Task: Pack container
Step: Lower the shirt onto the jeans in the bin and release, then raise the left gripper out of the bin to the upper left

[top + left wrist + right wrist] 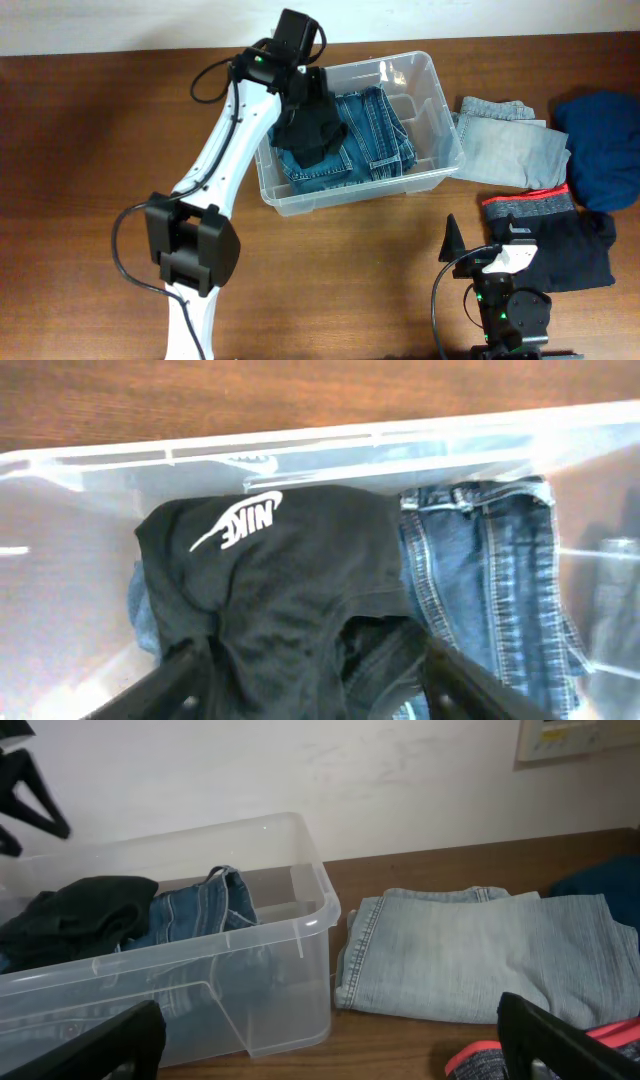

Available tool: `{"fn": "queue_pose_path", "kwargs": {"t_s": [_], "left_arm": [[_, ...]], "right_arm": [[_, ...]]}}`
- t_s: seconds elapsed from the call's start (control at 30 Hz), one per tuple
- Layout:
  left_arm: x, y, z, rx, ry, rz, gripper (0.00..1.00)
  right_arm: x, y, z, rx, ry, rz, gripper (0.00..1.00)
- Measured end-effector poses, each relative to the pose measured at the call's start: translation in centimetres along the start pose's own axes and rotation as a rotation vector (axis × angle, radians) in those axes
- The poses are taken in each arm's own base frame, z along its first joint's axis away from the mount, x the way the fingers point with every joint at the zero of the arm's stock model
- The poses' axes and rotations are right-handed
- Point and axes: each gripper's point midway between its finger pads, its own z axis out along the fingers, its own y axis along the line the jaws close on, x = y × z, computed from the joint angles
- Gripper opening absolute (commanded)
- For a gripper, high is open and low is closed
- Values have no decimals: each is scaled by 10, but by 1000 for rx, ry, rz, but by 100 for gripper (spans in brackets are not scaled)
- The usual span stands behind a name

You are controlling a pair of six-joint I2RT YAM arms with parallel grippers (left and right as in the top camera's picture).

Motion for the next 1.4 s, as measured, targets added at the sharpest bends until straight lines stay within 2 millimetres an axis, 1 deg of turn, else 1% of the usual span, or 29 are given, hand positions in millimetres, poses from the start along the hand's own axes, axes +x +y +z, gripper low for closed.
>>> {"fn": "queue_pose_path", "kwargs": {"t_s": [0.2, 0.27, 0.33, 0.43, 0.47, 0.53, 0.6, 0.63, 0.8, 0.93, 1.0, 1.07, 1.1, 1.17, 1.27, 1.3, 1.37, 1.4], "left_arm": [[3, 3, 2, -12, 6, 0, 1], [4, 5, 6, -23, 12, 0, 1], [8, 7, 15, -35, 26, 1, 1], [20, 12, 39, -58, 75, 3, 1], [28, 15, 52, -69, 101, 5, 1], [39, 18, 72, -86, 137, 8, 1], [46, 19, 87, -94, 158, 12, 1], [47, 19, 91, -96, 160, 13, 1], [48, 18, 95, -99, 161, 16, 0], [47, 18, 92, -100, 164, 16, 0], [46, 18, 88, -103, 169, 16, 1], [46, 18, 80, -106, 175, 16, 1], [45, 18, 74, -107, 177, 16, 1], [43, 20, 56, -117, 176, 17, 4], [28, 28, 19, -153, 119, 13, 10], [21, 33, 3, -173, 89, 10, 11], [8, 49, -28, -223, 36, -3, 18], [-2, 62, -50, -259, -7, -19, 24]], "right_arm": [[0, 0, 0, 0, 0, 0, 98], [0, 0, 0, 0, 0, 0, 98], [0, 0, 0, 0, 0, 0, 98], [0, 0, 0, 0, 0, 1, 98], [0, 0, 0, 0, 0, 0, 98], [0, 0, 0, 0, 0, 0, 98], [0, 0, 0, 0, 0, 0, 98], [0, 0, 0, 0, 0, 0, 98], [0, 0, 0, 0, 0, 0, 98], [0, 0, 0, 0, 0, 0, 98], [0, 0, 0, 0, 0, 0, 98], [0, 0, 0, 0, 0, 0, 98], [0, 0, 0, 0, 0, 0, 99], [0, 0, 0, 0, 0, 0, 98], [0, 0, 0, 0, 0, 1, 99], [0, 0, 0, 0, 0, 0, 98], [0, 0, 0, 0, 0, 0, 98], [0, 0, 0, 0, 0, 0, 98]]}}
